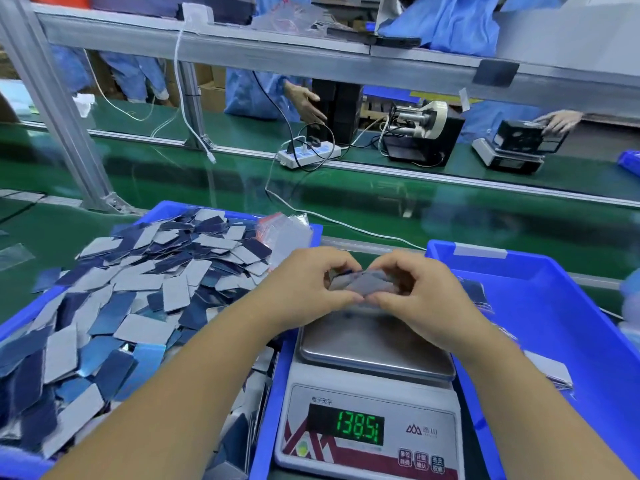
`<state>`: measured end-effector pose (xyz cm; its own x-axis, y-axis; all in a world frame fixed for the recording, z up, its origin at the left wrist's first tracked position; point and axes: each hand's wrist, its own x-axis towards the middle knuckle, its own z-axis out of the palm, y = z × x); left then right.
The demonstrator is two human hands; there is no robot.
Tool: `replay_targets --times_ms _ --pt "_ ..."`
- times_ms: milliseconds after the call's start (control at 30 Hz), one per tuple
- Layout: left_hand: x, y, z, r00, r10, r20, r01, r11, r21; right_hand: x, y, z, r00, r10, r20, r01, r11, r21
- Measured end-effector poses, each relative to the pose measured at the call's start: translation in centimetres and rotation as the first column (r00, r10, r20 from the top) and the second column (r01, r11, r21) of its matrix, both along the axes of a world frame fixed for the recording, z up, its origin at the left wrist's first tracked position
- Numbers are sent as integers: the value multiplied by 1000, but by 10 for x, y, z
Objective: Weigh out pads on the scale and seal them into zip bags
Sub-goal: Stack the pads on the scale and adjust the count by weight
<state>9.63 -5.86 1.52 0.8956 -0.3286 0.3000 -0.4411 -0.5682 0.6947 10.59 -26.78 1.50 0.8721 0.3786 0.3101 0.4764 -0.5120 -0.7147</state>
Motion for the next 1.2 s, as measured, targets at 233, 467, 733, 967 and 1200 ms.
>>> replay_targets --times_ms 233,467,733,967,1200 --pt "-2 -3 -5 996 18 -91 -12 998 67 -1 -7 4 997 -73 -13 71 991 -116" --pt "1 3 -8 975 32 -220 -32 999 4 -1 -11 8 990 -73 -118 65 995 -69" --pt "-3 4 -9 975 36 -220 -39 999 -9 -2 0 2 949 -32 -314 101 974 205" --pt "0 4 -8 988 43 -151 -41 999 18 -2 3 -1 946 -125 -299 179 971 160" --pt "0 4 -12 996 52 -79 -41 991 128 -3 1 2 995 -95 -18 96 990 100"
